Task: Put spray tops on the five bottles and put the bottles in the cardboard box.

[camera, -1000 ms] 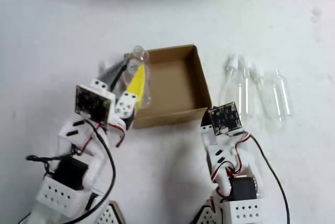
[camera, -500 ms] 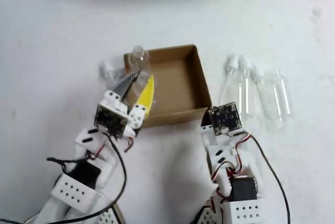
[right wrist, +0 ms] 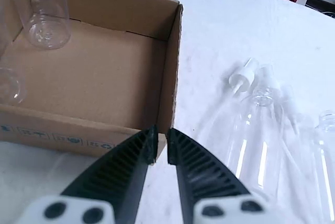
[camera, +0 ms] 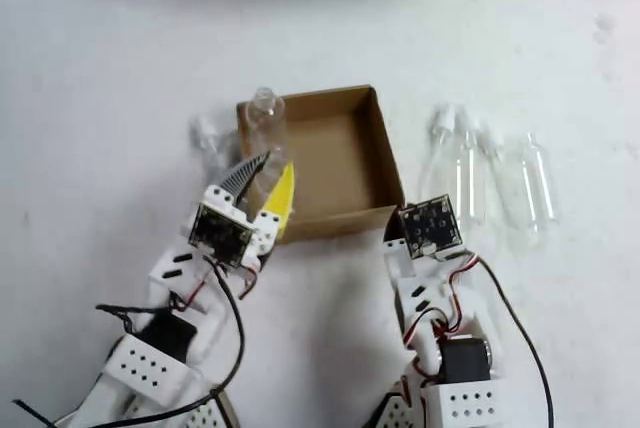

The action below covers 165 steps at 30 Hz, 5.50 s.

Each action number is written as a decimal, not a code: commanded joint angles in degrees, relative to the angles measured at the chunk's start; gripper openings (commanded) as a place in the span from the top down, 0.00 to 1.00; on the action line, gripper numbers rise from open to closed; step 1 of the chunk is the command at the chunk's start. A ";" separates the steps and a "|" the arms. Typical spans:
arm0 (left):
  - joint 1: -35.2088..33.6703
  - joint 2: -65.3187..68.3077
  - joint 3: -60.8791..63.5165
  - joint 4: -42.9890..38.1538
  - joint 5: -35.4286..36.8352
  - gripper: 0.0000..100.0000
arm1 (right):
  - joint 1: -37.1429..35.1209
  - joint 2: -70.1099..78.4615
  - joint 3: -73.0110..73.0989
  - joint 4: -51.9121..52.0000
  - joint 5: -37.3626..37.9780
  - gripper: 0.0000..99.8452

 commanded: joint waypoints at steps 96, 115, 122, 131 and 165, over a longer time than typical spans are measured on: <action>-28.53 -1.27 -11.16 25.58 11.43 0.80 | -6.90 121.54 -114.37 38.02 -3.78 0.81; -28.53 -1.27 -11.16 25.49 11.34 0.80 | 0.04 139.65 -127.21 37.05 -9.49 0.91; -28.53 -1.27 -11.16 25.49 11.34 0.80 | 4.26 139.65 -127.12 36.00 -16.35 0.98; -28.53 -1.27 -11.16 25.49 11.34 0.80 | 8.13 139.65 -126.68 37.23 -19.25 0.98; -28.62 -1.27 -11.25 25.49 11.34 0.79 | 4.26 139.03 -126.59 43.91 -28.84 0.79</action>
